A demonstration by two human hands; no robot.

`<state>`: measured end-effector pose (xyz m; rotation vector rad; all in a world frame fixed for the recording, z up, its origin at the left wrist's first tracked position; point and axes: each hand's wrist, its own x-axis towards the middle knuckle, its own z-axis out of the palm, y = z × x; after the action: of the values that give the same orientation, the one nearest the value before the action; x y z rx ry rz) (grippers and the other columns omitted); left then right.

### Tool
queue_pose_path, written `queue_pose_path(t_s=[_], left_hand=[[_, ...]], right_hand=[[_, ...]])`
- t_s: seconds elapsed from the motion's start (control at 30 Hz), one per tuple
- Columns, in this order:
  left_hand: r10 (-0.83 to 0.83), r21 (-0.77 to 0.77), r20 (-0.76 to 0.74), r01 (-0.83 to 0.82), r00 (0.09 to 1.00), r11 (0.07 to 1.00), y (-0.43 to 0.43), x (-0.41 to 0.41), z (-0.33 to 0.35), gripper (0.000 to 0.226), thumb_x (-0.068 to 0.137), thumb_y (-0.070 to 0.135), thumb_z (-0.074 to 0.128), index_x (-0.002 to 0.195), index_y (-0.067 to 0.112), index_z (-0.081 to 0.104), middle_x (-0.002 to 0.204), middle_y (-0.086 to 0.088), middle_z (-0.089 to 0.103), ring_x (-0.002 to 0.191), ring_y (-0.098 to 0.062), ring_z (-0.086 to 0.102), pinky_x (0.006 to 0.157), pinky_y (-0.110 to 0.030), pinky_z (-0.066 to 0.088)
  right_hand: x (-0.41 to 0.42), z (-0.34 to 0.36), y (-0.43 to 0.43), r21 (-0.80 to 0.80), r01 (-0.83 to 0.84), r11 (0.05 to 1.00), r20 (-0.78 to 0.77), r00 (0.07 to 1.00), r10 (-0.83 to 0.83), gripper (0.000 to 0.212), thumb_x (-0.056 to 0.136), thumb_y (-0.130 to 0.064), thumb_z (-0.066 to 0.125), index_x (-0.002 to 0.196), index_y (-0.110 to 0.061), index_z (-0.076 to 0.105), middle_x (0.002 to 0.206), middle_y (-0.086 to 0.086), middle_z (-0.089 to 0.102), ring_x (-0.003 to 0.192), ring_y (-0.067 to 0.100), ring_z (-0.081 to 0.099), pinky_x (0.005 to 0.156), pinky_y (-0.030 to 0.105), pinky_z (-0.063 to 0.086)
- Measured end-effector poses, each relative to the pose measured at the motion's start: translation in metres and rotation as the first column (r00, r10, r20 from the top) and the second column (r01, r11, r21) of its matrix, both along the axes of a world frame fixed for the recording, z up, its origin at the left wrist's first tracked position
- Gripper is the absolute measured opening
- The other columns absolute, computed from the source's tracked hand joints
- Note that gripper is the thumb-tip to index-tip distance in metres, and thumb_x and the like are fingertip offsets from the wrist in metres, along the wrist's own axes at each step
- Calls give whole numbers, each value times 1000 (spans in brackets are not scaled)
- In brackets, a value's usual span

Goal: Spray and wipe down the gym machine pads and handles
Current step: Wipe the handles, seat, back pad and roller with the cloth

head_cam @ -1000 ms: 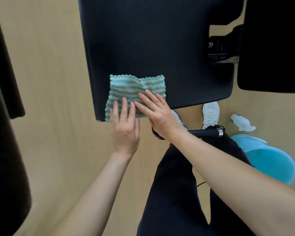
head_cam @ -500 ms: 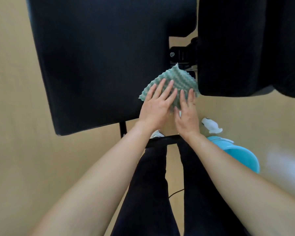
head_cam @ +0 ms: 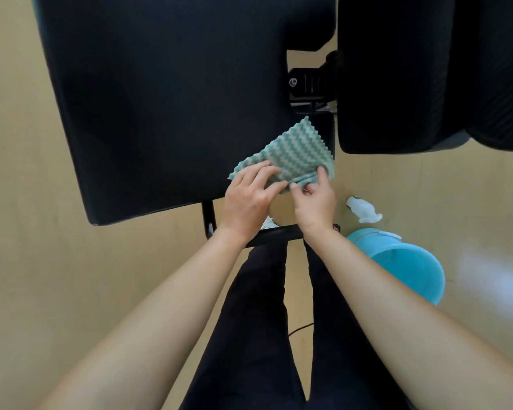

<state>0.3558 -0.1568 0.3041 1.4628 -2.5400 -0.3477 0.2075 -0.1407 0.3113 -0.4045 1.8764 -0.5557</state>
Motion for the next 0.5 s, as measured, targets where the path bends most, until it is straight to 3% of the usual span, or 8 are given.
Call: queue_pose_path(t_s=[0.07,0.13,0.27,0.4,0.5], left_hand=[[74,-29,7,-74,997,997,3,11,9,17,90,9,72,89,24,79,101,0,72,102,-25,64,84,-34,47],[121,-49,57,-118,991,992,5,24,17,16,84,8,79,79,23,77,90,1,68,91,-25,57,76,-34,42],[212,-62,131,-205,969,977,14,53,32,20,80,1,79,78,21,76,83,1,65,81,-27,53,69,-34,35],[329,-68,128,-322,936,944,25,79,47,24,83,-6,74,85,18,78,85,-2,67,74,-28,55,64,-34,39],[419,-45,143,-417,897,908,31,95,60,19,86,-3,73,85,17,76,87,-2,66,72,-27,56,58,-34,42]], right_hand=[[8,7,6,10,34,999,100,994,-35,65,98,-10,66,152,-14,32,106,-8,71,99,-1,69,81,10,51],[14,12,6,59,56,997,219,973,-68,50,99,-10,65,143,-10,41,110,-8,69,100,-3,66,82,14,53],[23,20,0,164,-48,985,399,917,-22,24,101,-17,64,125,-16,65,120,0,73,114,19,69,97,41,58],[33,32,-12,290,32,956,461,871,-169,7,102,-19,64,108,-19,67,123,2,67,115,25,65,96,36,59],[61,39,-20,356,84,931,533,800,-276,22,100,-15,67,121,-7,64,123,12,69,109,28,72,91,32,61]])
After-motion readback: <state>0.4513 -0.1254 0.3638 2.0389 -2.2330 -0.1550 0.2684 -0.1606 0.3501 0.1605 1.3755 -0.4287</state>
